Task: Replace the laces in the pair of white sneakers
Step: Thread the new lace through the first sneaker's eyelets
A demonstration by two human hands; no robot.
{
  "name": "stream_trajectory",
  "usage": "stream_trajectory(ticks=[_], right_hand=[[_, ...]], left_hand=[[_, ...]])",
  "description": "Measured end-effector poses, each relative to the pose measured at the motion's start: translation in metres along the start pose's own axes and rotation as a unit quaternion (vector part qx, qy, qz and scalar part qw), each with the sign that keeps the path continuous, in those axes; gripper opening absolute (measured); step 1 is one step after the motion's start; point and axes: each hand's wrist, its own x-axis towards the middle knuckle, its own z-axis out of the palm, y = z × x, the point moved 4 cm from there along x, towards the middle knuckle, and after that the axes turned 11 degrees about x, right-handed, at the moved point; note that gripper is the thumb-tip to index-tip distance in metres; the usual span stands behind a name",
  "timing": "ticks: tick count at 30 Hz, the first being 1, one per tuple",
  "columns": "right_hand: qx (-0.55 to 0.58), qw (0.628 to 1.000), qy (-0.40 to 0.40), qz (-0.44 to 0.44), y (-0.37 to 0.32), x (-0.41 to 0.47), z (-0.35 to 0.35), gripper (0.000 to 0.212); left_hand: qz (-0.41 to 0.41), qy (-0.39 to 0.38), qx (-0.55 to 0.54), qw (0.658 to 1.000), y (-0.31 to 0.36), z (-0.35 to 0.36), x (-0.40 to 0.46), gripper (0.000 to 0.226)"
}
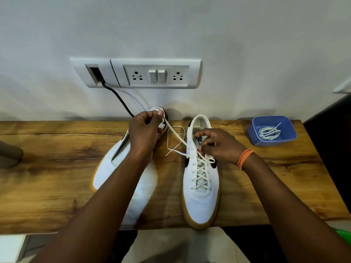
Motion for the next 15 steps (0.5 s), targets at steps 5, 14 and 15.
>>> stream_trajectory(ticks=[5,14,15], right_hand=[[0.012,1.0,-0.007,-0.001,-0.003,0.0,0.0,0.032],[0.014,1.0,-0.007,-0.003,-0.004,-0.003,0.001,0.039],[0.016,1.0,-0.007,0.001,-0.003,-0.002,0.0,0.039]], left_hand=[[-0.103,-0.16,0.116,0.975,-0.034,0.031,-0.018,0.047],[0.01,-0.134,0.058,0.989,-0.038,0.048,-0.026,0.021],[0.018,-0.117,0.05,0.992,-0.032,0.043,-0.024,0.022]])
